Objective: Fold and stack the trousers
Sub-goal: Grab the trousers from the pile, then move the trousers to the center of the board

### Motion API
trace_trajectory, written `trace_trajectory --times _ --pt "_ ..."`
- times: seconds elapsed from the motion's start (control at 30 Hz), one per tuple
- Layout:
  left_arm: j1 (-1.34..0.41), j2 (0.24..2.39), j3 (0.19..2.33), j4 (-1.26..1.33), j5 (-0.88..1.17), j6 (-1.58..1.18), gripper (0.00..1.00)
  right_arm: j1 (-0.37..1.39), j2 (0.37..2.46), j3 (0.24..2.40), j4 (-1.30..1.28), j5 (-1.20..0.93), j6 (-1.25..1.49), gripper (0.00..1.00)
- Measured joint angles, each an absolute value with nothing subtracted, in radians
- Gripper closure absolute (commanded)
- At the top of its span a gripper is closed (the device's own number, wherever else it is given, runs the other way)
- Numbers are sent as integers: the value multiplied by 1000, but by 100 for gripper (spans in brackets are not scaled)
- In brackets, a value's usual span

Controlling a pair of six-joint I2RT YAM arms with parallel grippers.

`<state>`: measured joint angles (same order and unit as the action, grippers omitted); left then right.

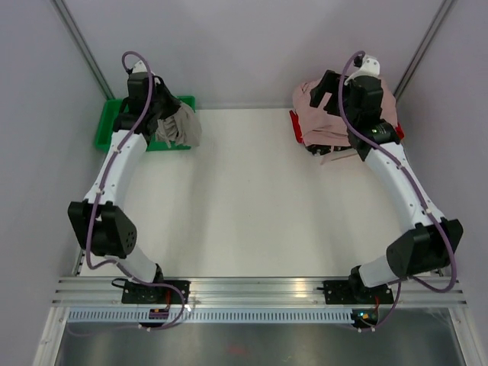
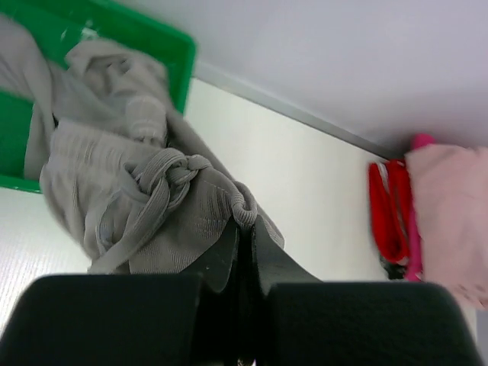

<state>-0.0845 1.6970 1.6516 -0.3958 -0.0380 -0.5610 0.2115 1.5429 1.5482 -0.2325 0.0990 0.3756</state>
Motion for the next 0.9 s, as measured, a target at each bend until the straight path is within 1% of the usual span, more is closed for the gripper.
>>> trace_trajectory --times 0.1,0.17,0.33,0.6,0.73,0.9 --pt "-150 1584 1649 -387 -20 -506 98 209 1425 1472 -226 117 361 2" --pt "-216 1539 1693 -398 -17 -457 98 207 1353 1432 -228 154 352 2" --pt "-432 1497 1863 -418 31 -373 98 183 1246 1412 -329 284 355 2" --pt "-731 1402 1937 -426 85 -365 98 159 1047 1316 -458 352 372 2" --pt "-770 1362 1896 -440 82 -365 98 159 958 1292 -512 368 408 2" --pt "-767 1260 1648 -409 68 -367 98 159 883 1254 -543 366 422 2"
